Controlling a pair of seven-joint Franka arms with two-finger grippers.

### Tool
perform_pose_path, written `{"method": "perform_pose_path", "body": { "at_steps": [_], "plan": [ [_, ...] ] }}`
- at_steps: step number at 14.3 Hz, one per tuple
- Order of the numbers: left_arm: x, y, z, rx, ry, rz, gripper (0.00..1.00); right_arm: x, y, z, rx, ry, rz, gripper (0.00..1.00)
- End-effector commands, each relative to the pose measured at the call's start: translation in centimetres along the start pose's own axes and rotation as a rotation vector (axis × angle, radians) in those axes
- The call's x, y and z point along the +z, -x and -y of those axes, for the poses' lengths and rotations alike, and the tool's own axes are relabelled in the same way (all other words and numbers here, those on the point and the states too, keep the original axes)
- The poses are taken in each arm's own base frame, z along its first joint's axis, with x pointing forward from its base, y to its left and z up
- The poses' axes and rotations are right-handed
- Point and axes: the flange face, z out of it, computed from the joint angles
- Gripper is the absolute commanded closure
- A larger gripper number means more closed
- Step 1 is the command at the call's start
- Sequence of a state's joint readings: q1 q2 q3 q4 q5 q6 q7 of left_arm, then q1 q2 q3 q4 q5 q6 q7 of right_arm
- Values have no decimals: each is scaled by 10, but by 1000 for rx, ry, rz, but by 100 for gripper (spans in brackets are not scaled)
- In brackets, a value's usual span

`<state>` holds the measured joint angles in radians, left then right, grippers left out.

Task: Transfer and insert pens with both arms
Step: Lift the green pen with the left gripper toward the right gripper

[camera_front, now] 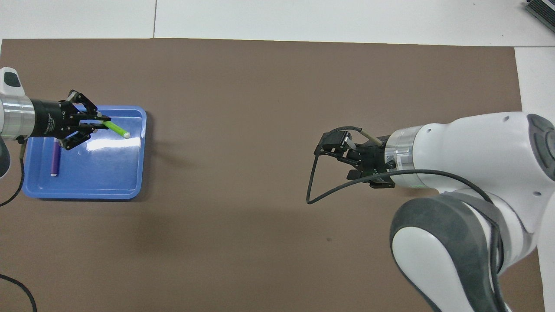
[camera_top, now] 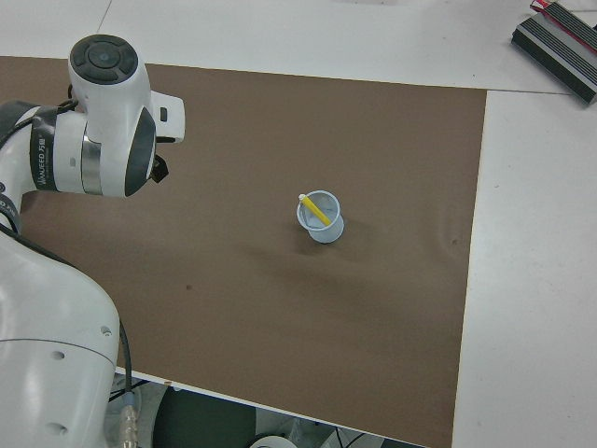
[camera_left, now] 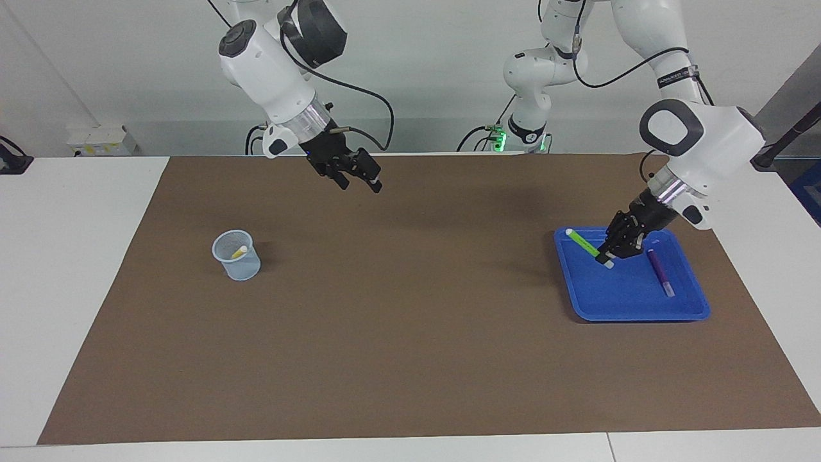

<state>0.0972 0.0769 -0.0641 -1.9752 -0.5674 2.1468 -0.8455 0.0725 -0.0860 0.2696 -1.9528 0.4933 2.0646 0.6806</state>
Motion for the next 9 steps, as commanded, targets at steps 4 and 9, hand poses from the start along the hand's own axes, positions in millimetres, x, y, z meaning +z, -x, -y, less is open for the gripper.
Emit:
{"method": "perform_pose_path", "body": {
  "at_steps": [4,9],
  "plan": [
    [16,93,22,-123,48,-27,100,-5,4,-1,43,-69,1,0],
    [21,137,22,-291,62,-10,100,-6,13,21,-37,-170,-34,0]
  ]
}}
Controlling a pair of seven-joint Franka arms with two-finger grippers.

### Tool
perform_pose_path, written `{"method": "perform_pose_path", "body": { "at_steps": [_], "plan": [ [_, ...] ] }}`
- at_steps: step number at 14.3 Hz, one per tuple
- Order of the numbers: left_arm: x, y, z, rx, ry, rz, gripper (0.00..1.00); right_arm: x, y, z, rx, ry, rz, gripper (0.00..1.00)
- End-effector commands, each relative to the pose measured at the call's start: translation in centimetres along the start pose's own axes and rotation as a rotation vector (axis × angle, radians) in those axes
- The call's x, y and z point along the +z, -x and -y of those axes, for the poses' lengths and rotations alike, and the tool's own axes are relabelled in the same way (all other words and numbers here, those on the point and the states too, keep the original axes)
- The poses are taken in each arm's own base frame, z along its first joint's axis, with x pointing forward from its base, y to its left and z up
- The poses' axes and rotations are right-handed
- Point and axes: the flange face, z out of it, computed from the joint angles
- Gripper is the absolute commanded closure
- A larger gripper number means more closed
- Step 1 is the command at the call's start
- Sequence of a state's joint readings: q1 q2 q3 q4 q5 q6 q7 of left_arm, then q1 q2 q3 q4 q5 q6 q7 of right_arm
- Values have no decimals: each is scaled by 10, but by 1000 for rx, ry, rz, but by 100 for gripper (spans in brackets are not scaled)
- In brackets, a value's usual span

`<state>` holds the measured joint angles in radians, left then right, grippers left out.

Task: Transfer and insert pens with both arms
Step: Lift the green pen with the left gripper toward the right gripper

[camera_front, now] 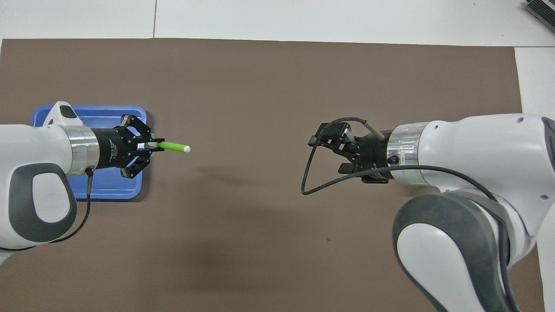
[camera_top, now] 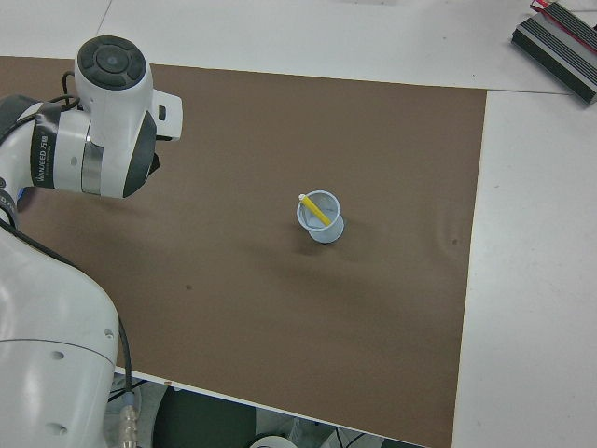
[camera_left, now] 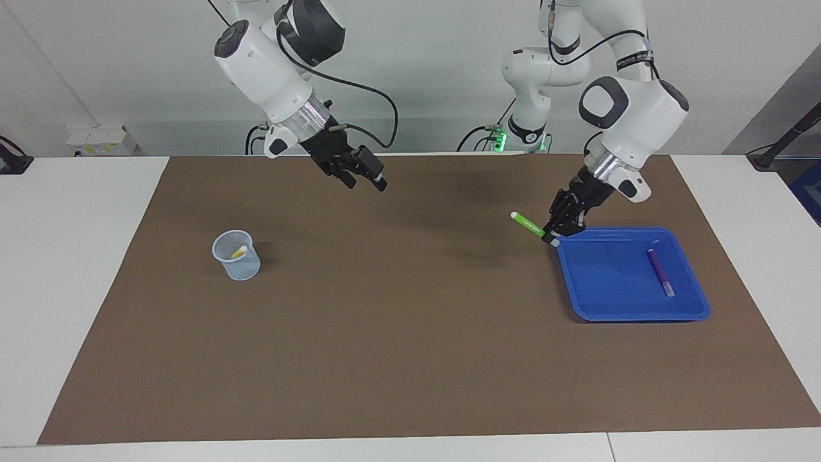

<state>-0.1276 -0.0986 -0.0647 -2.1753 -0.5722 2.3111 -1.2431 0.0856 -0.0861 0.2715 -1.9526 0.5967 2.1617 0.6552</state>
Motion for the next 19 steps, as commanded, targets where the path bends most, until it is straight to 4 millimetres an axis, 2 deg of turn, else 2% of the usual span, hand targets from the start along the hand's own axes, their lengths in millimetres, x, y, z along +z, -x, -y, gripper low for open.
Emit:
{"method": "perform_pose_path", "body": {
  "at_steps": [1,6,10,14,16,19],
  "plan": [
    [-7,21,14,-124,44,16,100,2,13,10,-61,-55,-30,0],
    [13,82,40,-297,139,33,100,20,36,31,-74,-130,-45,0],
    [16,122,49,-388,150,73,100,48,35,40,-47,-192,-75,0],
    [13,154,65,-364,135,104,100,63,42,45,-22,-223,-61,0],
    [15,161,69,-349,128,108,100,72,36,44,-11,-228,-74,0],
    [17,172,76,-323,120,111,100,81,48,53,15,-274,-73,0]
  ]
}}
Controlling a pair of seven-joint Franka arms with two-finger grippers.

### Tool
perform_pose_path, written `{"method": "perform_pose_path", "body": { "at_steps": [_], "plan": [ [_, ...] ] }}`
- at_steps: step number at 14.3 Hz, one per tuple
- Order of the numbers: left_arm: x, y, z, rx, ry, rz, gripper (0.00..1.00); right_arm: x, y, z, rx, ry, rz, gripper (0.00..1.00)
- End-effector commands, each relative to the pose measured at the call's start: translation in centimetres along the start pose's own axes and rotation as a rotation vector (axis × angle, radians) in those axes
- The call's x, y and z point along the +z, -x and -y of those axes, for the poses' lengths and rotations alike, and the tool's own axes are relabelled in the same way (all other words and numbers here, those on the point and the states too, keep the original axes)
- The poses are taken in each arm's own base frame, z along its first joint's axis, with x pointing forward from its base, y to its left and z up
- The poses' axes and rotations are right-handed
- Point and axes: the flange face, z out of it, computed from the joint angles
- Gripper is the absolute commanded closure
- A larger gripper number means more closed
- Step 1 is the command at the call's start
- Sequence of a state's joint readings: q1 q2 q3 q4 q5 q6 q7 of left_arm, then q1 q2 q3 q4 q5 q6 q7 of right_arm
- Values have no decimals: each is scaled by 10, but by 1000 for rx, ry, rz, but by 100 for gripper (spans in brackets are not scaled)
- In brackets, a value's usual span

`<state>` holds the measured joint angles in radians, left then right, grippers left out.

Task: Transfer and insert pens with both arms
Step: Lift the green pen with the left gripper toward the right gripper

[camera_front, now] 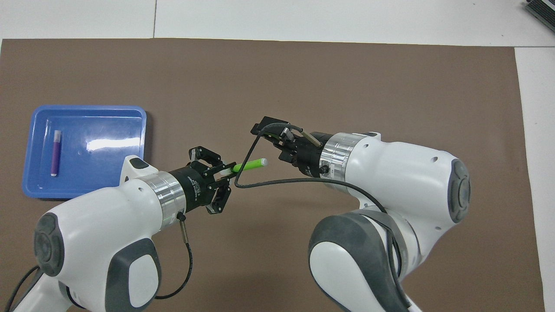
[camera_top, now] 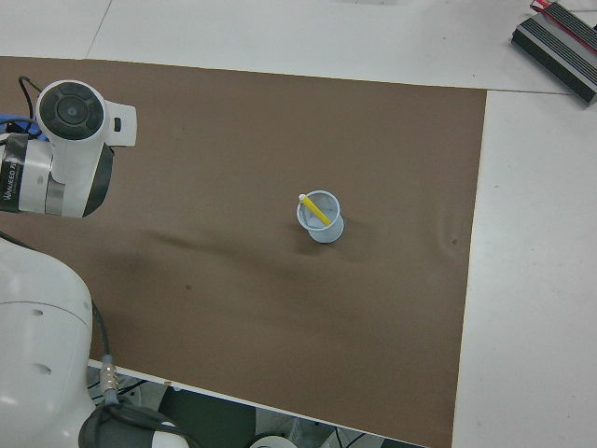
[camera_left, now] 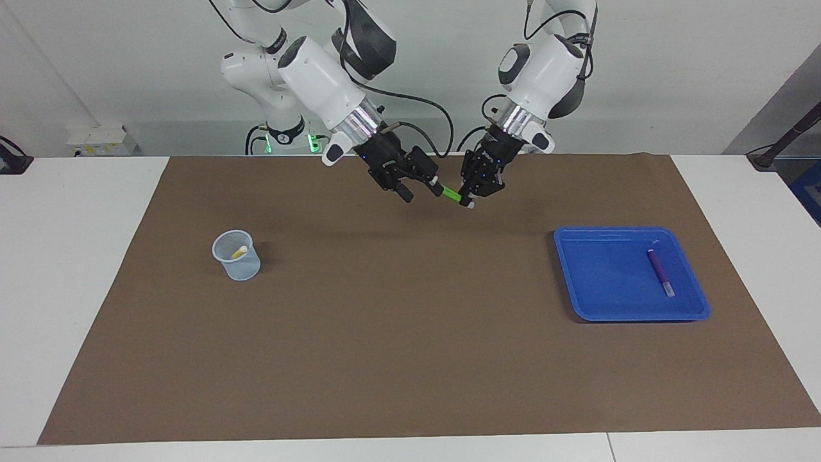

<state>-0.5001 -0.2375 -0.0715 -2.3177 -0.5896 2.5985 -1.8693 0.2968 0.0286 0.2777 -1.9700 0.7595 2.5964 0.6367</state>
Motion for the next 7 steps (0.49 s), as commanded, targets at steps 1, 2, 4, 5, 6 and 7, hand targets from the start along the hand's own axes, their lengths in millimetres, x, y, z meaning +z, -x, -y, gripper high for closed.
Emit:
{"method": "perform_pose_path", "body": {
  "at_steps": [1,2,4,5,6,7],
  "plan": [
    [-5,0,15,1,6,14,100,7,6,4,16,-39,4,0],
    [-4,3,20,11,3,15,100,6,7,4,18,-39,6,0],
    [-5,4,20,13,4,16,100,7,9,2,22,-26,22,0],
    [-6,4,20,16,6,18,100,8,12,-1,11,-12,38,0],
    [-7,5,21,16,4,18,100,9,14,-2,7,-3,52,0],
    [-7,5,21,17,5,19,100,9,15,-2,5,2,56,0]
  ]
}}
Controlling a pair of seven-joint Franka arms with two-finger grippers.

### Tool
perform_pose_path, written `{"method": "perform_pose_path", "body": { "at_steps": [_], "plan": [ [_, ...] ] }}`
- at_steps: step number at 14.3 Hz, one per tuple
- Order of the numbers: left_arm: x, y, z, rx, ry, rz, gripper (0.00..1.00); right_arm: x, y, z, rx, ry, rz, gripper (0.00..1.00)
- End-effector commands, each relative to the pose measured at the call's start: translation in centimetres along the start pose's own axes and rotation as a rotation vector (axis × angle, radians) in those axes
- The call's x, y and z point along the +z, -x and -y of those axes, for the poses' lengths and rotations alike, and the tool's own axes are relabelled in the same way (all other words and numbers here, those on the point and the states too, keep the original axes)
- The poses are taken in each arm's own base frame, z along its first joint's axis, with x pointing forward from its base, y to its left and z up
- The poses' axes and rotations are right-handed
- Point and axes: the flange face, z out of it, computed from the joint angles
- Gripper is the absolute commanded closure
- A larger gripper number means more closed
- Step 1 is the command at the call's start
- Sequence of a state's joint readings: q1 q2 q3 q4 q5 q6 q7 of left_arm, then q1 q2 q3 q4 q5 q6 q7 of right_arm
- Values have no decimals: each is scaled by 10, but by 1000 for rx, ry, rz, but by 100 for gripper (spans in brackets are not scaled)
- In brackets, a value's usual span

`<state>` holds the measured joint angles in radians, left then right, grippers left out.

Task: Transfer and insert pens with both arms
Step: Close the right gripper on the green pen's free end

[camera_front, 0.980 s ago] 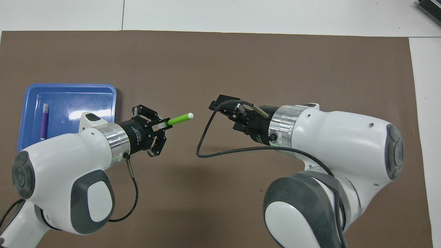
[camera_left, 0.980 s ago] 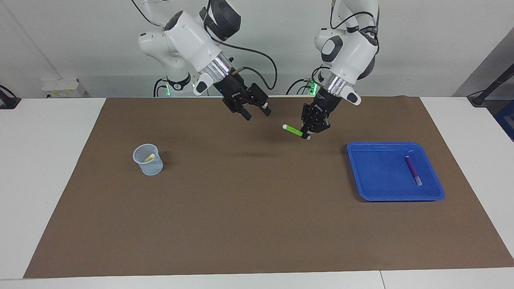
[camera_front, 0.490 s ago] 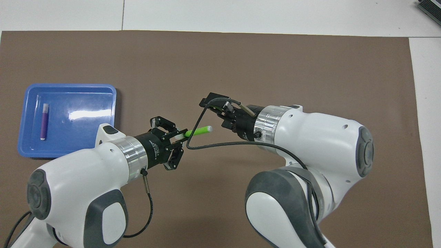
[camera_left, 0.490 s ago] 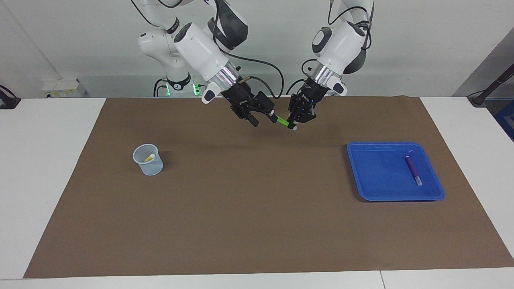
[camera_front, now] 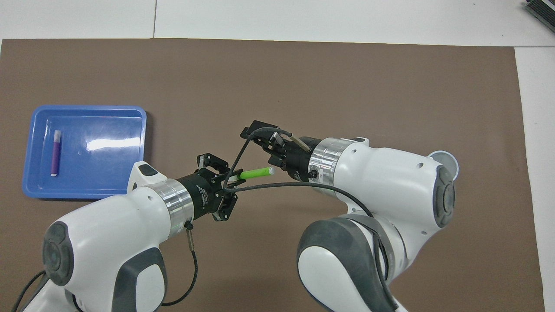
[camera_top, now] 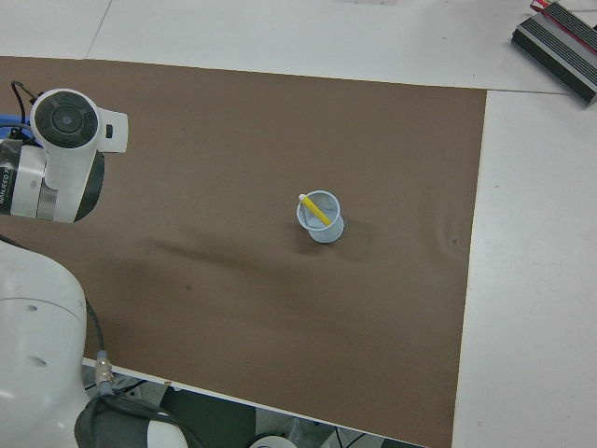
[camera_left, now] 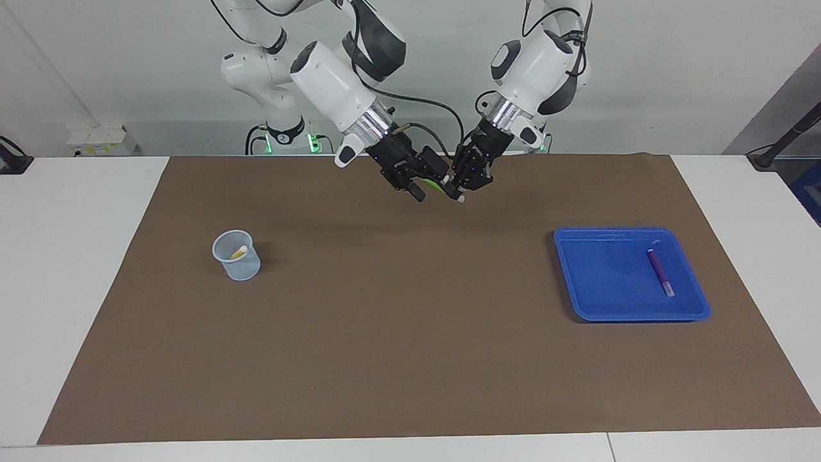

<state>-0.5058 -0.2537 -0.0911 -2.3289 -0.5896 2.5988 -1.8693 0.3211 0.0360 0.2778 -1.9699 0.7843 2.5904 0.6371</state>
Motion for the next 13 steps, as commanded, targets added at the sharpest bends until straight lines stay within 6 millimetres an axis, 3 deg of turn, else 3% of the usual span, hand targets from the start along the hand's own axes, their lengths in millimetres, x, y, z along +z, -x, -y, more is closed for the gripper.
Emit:
{"method": "perform_pose_path", "body": {
  "at_steps": [1,5,13],
  "plan": [
    [-7,-2,10,-5,13,15,100,-1,5,-3,-5,7,32,0],
    [-10,-2,9,-5,15,18,100,0,19,-10,-26,79,123,0],
    [-11,0,11,7,14,19,100,-12,22,-20,-162,242,173,3]
  ]
}}
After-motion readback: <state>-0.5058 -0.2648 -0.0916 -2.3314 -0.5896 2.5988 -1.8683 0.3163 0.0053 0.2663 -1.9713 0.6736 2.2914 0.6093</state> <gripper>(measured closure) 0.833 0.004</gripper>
